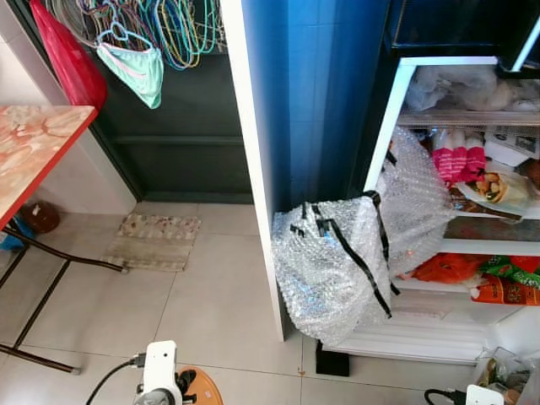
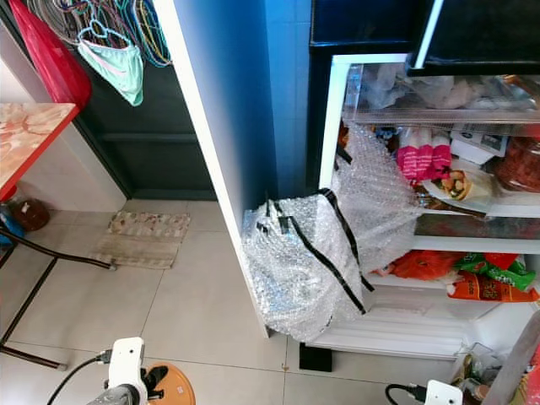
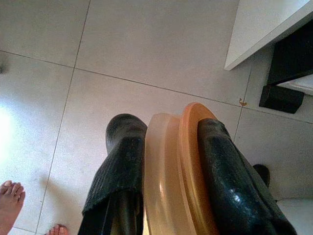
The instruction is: Restocking fridge
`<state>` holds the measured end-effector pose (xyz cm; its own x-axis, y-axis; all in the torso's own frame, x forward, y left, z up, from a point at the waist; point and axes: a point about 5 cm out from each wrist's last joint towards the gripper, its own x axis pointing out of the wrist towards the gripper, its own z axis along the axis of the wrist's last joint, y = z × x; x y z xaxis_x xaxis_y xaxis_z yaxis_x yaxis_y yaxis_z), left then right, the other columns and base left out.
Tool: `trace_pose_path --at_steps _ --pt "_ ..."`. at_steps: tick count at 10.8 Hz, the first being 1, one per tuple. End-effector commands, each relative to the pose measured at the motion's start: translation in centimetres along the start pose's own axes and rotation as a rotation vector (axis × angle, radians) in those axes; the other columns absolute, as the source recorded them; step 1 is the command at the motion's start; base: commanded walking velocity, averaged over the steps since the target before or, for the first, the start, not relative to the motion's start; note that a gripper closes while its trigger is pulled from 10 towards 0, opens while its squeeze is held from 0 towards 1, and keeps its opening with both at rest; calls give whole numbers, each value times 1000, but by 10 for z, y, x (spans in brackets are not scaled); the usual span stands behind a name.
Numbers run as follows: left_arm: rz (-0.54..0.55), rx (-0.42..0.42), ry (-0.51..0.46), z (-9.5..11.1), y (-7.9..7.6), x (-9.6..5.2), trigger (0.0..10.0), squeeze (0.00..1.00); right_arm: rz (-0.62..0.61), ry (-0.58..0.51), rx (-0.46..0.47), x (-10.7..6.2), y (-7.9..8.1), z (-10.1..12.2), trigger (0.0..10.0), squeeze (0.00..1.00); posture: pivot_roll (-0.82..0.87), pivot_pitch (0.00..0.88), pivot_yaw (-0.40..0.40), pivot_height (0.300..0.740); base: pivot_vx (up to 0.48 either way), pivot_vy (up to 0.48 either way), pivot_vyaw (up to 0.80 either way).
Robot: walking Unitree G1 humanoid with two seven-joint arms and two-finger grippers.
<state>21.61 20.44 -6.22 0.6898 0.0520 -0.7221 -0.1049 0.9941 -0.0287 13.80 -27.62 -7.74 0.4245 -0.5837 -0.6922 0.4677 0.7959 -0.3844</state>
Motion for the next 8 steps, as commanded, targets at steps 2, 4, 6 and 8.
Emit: trace_pose_path --at_steps 2,4,6,8 --pt "25 5 77 -20 9 -5 10000 0 -31 31 -10 0 -10 -9 10000 0 -48 131 80 740 0 0 0" --pt "26 7 77 -19 9 -5 10000 0 -56 32 -14 2 -21 -10 10000 0 -54 141 79 740 0 0 0" --pt "23 9 77 -18 9 -5 10000 0 -97 38 -7 3 -35 -15 10000 0 -57 146 79 740 0 0 0" --pt "23 11 74 -17 9 -4 10000 0 -133 49 -6 3 -52 -23 10000 0 -60 158 79 740 0 0 0"
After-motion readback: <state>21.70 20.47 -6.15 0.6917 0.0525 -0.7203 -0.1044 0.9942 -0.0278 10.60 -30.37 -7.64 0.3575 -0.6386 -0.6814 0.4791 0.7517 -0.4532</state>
